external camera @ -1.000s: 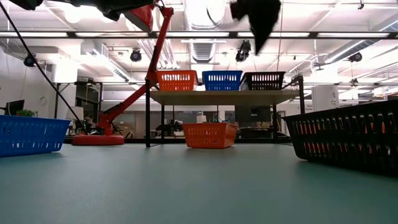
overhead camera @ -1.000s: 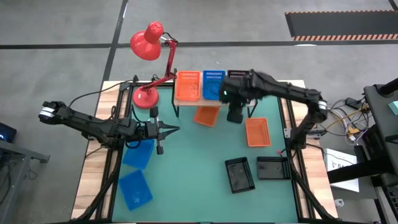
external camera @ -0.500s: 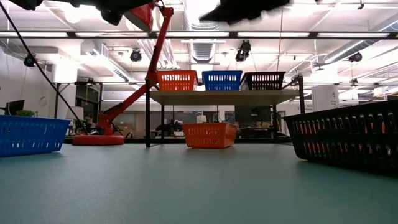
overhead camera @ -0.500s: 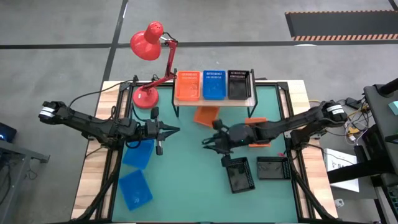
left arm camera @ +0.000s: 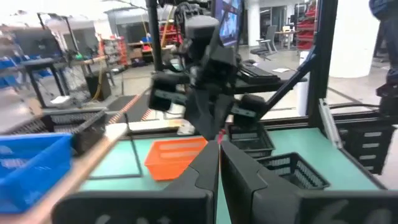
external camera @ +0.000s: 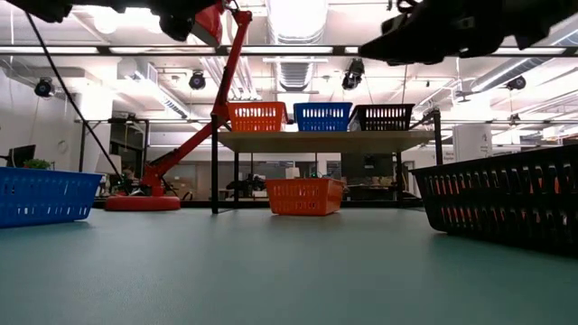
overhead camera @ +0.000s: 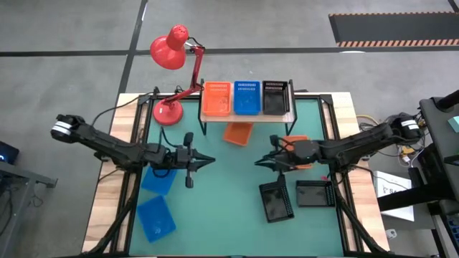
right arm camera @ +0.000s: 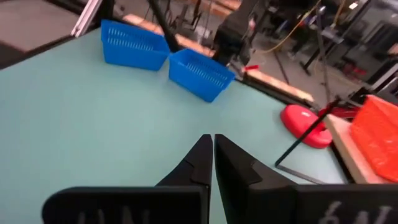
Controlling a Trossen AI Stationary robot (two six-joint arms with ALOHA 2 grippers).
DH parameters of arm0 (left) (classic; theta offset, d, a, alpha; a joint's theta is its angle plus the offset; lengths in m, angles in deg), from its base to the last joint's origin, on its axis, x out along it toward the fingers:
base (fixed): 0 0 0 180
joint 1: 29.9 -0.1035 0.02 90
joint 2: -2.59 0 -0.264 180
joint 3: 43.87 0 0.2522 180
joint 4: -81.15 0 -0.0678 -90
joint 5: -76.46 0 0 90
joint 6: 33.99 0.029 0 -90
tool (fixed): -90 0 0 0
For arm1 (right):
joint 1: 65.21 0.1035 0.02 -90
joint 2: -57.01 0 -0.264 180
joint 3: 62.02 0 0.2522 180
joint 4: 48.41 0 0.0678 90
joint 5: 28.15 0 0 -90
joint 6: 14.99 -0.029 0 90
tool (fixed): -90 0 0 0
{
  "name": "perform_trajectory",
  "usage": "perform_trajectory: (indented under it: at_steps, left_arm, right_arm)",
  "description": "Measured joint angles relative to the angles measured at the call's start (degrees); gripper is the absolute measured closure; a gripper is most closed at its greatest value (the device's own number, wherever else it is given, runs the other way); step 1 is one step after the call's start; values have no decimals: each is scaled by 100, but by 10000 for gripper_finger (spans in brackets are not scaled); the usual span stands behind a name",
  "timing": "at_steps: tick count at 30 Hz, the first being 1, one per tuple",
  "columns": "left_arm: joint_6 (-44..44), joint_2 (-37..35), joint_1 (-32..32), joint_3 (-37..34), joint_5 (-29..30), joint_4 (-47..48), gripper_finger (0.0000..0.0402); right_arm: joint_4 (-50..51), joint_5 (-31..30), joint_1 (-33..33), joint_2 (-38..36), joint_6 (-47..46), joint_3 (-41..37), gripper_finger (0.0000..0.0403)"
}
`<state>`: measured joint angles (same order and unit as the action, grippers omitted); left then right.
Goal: Stack baskets on shelf by color
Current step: Stack the top orange bin on the other orange bin on the shelf
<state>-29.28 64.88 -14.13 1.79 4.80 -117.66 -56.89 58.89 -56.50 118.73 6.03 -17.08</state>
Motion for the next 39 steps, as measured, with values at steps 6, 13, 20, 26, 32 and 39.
perform_trajectory:
  at_steps: [6, 13, 20, 26, 32, 39]
  left_arm:
    - [-885, 814, 72, 7, -11, -344, 402]
    - [-2277, 1668, 123, 26, -15, -340, 402]
    - [-3226, 1994, 132, 101, -28, -53, 402]
    - [-2213, 2377, 108, 448, 32, 277, 402]
    - [-551, 3205, 65, 965, 1294, 323, 402]
    - [1200, 3842, -269, 1465, 1776, 328, 402]
  right_arm:
    - [-333, -2, -11, -474, 127, -446, 394]
    - [-355, -2, -11, -692, 303, -471, 394]
    - [-280, -2, -11, -683, 194, -469, 394]
    - [-57, -6, -11, -765, 165, -469, 394]
    - [-5, -6, -11, -842, 80, -466, 394]
    - [340, -9, -11, -840, -74, -464, 394]
